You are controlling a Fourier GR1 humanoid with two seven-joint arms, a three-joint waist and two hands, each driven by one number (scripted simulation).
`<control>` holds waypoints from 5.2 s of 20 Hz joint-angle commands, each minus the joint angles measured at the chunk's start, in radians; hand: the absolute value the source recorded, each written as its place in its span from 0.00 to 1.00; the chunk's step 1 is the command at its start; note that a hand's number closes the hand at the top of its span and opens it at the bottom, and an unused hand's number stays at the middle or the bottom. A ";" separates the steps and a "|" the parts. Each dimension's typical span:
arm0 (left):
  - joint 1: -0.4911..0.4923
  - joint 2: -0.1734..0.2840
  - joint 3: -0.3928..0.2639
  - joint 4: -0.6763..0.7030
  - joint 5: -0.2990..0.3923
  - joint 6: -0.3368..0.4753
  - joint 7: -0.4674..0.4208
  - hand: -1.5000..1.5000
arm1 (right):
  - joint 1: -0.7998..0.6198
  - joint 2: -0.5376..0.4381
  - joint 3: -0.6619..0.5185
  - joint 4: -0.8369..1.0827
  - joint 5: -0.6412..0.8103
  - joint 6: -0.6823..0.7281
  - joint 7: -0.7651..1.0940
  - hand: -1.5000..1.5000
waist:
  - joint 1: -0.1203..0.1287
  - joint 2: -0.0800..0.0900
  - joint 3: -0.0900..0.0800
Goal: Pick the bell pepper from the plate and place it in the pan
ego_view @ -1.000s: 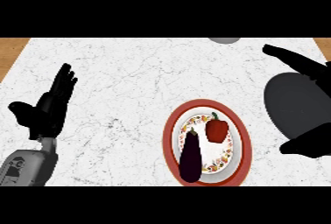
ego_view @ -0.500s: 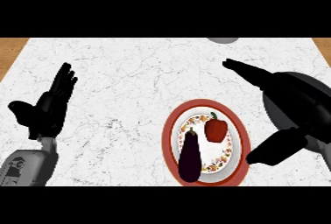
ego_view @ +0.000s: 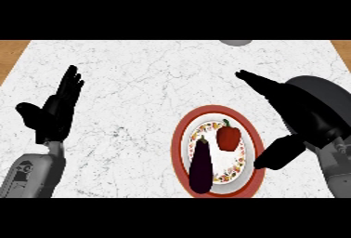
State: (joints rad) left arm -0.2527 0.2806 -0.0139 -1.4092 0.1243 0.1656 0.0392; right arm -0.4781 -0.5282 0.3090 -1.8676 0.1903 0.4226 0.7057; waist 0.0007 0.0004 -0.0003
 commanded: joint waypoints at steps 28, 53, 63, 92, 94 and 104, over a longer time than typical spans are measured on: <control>-0.018 -0.060 0.071 0.007 -0.076 -0.053 0.023 0.50 | 0.031 0.222 0.088 0.298 0.430 0.245 -0.120 0.00 | -0.001 0.000 0.000; 0.062 -0.114 0.070 -0.099 -0.145 -0.068 0.030 0.50 | 0.048 0.305 0.052 0.532 0.628 0.269 -0.432 1.00 | 0.002 -0.001 0.000; -0.013 -0.069 0.147 -0.051 -0.082 -0.142 0.075 0.50 | -0.003 0.362 0.021 0.546 0.735 0.268 -0.466 1.00 | 0.000 -0.001 0.000; 0.054 -0.087 0.143 -0.095 -0.097 -0.117 0.049 0.50 | 0.783 0.344 -0.270 -0.543 0.392 -0.059 -0.622 1.00 | -0.020 0.001 0.001; 0.036 -0.075 0.133 -0.109 -0.104 -0.125 0.076 0.50 | 0.728 0.345 -0.399 -0.468 0.323 -0.057 -0.649 1.00 | -0.016 0.001 0.003; 0.009 -0.132 0.090 -0.068 -0.152 -0.083 0.043 0.50 | 0.249 0.060 -0.737 0.225 0.249 -0.077 -0.826 1.00 | 0.017 0.006 0.001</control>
State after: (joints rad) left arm -0.2201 0.1721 0.0945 -1.4946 -0.0030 0.0569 0.0874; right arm -0.0751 -0.3852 -0.3740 -1.8846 0.4358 0.3668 -0.0482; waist 0.0085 0.0042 0.0008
